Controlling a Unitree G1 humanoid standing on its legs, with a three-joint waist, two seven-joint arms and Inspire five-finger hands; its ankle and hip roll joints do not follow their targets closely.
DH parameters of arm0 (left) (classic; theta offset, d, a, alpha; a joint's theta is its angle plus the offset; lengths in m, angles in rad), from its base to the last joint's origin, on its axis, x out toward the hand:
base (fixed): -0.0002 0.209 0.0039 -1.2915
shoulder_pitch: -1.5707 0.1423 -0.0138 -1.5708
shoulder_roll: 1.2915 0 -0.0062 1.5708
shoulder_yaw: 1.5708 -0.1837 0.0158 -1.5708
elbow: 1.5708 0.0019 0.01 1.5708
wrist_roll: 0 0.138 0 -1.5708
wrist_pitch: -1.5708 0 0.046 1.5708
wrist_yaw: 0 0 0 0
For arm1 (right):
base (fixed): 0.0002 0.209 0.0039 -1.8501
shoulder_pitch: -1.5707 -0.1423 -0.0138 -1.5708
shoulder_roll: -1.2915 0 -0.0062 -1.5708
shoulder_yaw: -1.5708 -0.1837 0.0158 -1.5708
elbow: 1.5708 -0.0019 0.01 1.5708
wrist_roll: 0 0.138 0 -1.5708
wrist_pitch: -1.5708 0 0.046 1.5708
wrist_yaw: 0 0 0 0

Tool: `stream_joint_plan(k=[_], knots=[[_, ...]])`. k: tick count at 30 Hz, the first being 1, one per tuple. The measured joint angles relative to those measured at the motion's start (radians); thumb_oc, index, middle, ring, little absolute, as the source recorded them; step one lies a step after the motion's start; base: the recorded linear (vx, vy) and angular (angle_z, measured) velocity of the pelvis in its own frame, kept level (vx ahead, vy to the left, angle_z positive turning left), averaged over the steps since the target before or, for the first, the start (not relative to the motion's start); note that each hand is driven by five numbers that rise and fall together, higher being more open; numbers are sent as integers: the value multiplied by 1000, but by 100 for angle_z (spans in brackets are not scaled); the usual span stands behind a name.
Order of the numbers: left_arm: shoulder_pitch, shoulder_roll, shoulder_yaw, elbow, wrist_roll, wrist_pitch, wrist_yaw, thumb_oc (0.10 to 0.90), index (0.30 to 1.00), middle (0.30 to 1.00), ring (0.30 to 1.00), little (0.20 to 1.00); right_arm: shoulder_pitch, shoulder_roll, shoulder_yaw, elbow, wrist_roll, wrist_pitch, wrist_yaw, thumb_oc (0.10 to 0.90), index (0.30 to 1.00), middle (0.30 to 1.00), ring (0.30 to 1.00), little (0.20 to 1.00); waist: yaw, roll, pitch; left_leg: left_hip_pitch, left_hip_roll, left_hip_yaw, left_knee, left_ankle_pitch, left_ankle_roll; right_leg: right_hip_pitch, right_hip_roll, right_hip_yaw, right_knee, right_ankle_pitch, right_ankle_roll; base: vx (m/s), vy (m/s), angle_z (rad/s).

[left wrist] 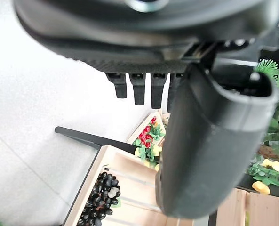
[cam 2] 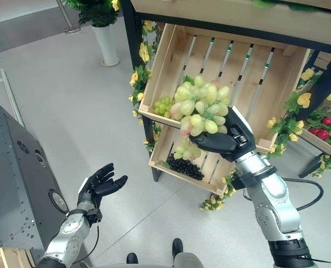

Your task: Pick up the fruits from the basket on one side to the basket on the other side

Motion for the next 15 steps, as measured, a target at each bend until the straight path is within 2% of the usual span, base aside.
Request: stream_joint_plan(k=[5, 10, 12, 15], knots=[[0, 5, -4, 28, 0, 8, -22, 800, 900, 900, 900, 900, -68, -74, -8, 19, 36, 2, -58, 400, 300, 300, 300, 300, -4, -5, -3, 1, -3, 1, 0, 0, 1, 0, -3, 2, 0, 2, 3, 0, 0, 0], [0, 25, -6, 30, -2, 8, -38, 800, 900, 900, 900, 900, -162, -146, -8, 152, 32, 16, -134, 400, 300, 300, 300, 300, 2, -37, -25, 1, -3, -1, 0, -1, 2, 1, -3, 1, 0, 2, 5, 0, 0, 0], [0, 45, -28, 33, -6, 8, -38, 800, 900, 900, 900, 900, -191, -212, -8, 256, 32, 58, -180, 400, 300, 300, 300, 300, 8, -50, -43, 0, -4, -3, 0, -2, 5, 2, -5, -2, 0, 0, 8, -7, 3, 4], [0, 68, -41, 46, -11, 8, -37, 800, 900, 900, 900, 900, -225, -233, -8, 347, 29, 90, -233, 400, 300, 300, 300, 300, 7, -57, -50, 0, -6, -4, 0, -2, 5, 2, -7, -3, 0, 0, 8, -4, 2, 1]])
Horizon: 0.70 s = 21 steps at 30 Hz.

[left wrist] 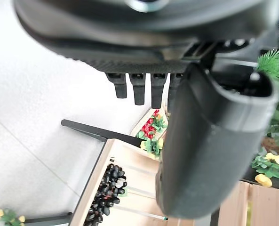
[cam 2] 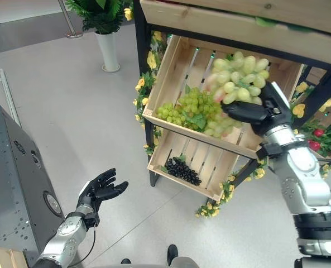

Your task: Pick up the fruits from the basket on one side to the basket on the other side

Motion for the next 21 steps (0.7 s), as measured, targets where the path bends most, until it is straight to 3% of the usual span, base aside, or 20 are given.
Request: stream_joint_plan(k=[5, 13, 21], knots=[[-4, 4, -7, 8, -19, 0, 6, 800, 900, 900, 900, 900, -109, -100, 73, 202, -58, 93, -49, 400, 300, 300, 300, 300, 3, 3, -2, 1, -3, -3, 0, 1, -1, 2, -2, -2, 0, 3, -3, 0, 0, 0], [-25, 9, -76, 13, -21, 0, 12, 800, 900, 900, 900, 900, -344, -120, 256, 479, -124, 192, -47, 400, 300, 300, 300, 300, 34, 9, -5, 9, -7, -25, 0, 0, 1, 16, -7, -18, -1, 0, 2, -11, 12, 5], [-25, 21, -81, 13, -59, 3, 20, 800, 900, 900, 900, 900, -420, -123, 323, 611, -233, 201, -54, 400, 300, 300, 300, 300, 72, 23, -4, 5, -13, -47, 0, 4, 5, 22, -13, -35, -4, -1, 2, -13, 11, 7]])
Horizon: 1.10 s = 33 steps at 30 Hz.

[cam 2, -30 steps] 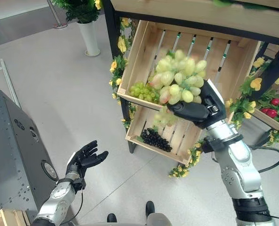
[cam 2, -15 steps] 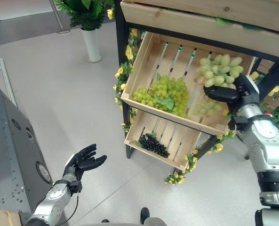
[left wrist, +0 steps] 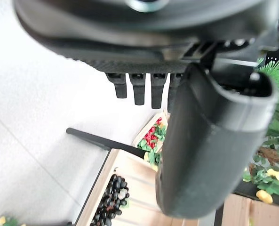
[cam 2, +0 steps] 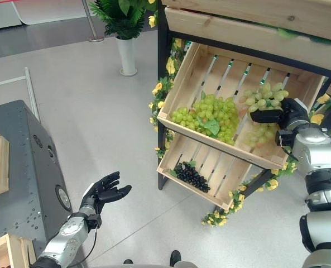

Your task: Pick up the fruits from the basket on one side to the basket on the other side

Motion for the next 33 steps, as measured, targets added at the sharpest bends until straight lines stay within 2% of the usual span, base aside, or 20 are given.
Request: stream_joint_plan(k=[1, 2, 6, 14, 18, 26, 33], knots=[[0, 0, 0, 0, 0, 0, -1, 800, 900, 900, 900, 900, 0, 0, 4, 0, -8, 0, -1, 400, 300, 300, 300, 300, 5, 3, 1, 1, -1, -5, 0, 0, 1, 2, -1, 0, 0, 0, 0, 0, 0, 0], [0, 1, 0, 0, 0, 0, -1, 800, 900, 900, 900, 900, 0, 0, 13, 0, -17, 0, -1, 800, 900, 900, 900, 900, 8, 4, 1, 3, -1, -6, 0, -1, 1, 4, -1, -2, 0, -1, 1, 0, 0, 0], [0, 2, 0, 0, 0, 1, -2, 800, 900, 900, 900, 900, -14, 0, 74, -1, -89, -3, 0, 800, 900, 900, 900, 900, 9, 6, 1, 8, -1, -13, 0, 0, 1, 13, -3, -15, 0, -2, 2, -2, 3, 5], [-1, 4, -5, 0, 0, 2, -14, 800, 900, 900, 900, 900, -37, -4, 115, -5, -239, -3, 0, 800, 900, 900, 900, 900, 9, 7, 2, 6, -1, -21, 0, -2, 5, 14, -3, -16, 0, -7, 6, 2, -4, 3], [-1, 6, -27, 0, 0, 2, -14, 800, 900, 900, 900, 900, -37, -4, 116, -5, -274, 2, 0, 800, 900, 900, 900, 900, 7, 7, 2, 7, -1, -19, 0, -2, 6, 13, -3, -15, 0, -8, 6, 0, 0, 0], [-1, 8, -37, -1, 0, 2, -13, 800, 900, 900, 900, 900, -37, -5, 117, -13, -292, 58, 0, 800, 900, 900, 900, 900, 7, 7, 2, 8, -2, -13, 0, -5, 9, 12, -3, -8, 0, -9, 7, 21, -4, -2], [0, 10, -35, -1, 0, 2, -13, 800, 900, 900, 900, 900, -37, -19, 116, -127, -312, 77, -2, 800, 900, 900, 900, 900, -12, 12, 15, 7, -3, -3, 0, -7, 12, 6, -3, 3, 0, -9, 8, 33, -8, -5]])
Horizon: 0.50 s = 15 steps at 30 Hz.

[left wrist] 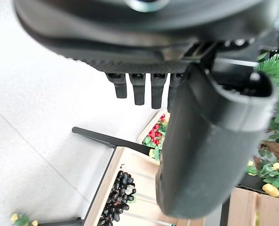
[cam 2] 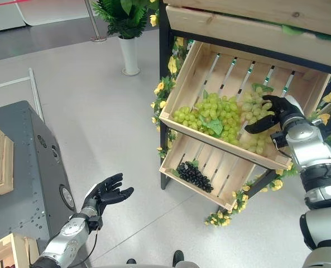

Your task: Pick up the fruits from the basket on one side to the basket on the other side

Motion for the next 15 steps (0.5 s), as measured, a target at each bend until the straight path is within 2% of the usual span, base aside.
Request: stream_joint_plan(k=[3, 5, 7, 15], knots=[[0, 0, 0, -1, 0, 0, 0, 800, 900, 900, 900, 900, 3, 0, -2, -81, -5, 0, -3, 800, 900, 900, 900, 900, -16, 4, 2, -1, 0, 3, 0, -1, 1, -3, 0, 4, 0, 0, 0, 11, -2, -3], [0, 0, 1, -2, 0, 0, -1, 800, 900, 900, 900, 900, 5, 0, -2, -138, -48, 1, -3, 800, 900, 900, 900, 900, -24, 5, 3, -2, 0, 3, 0, -1, 1, -4, 1, 5, 0, 0, 0, 0, 0, 0], [6, -1, 7, -18, 1, 6, 2, 800, 900, 900, 900, 900, 52, -10, -19, -266, -162, 12, -3, 800, 900, 900, 900, 900, -30, 4, 4, -4, 0, 6, 0, -2, 2, -8, 1, 7, 0, 1, -1, 0, 0, 0], [4, -2, 10, -34, 1, 15, 2, 800, 900, 900, 900, 900, 119, -10, -43, -519, -281, -2, -20, 800, 900, 900, 900, 900, -35, 5, 5, 0, 0, 17, 0, -6, 3, -9, 2, 19, 0, 1, 0, 19, 2, -3]])
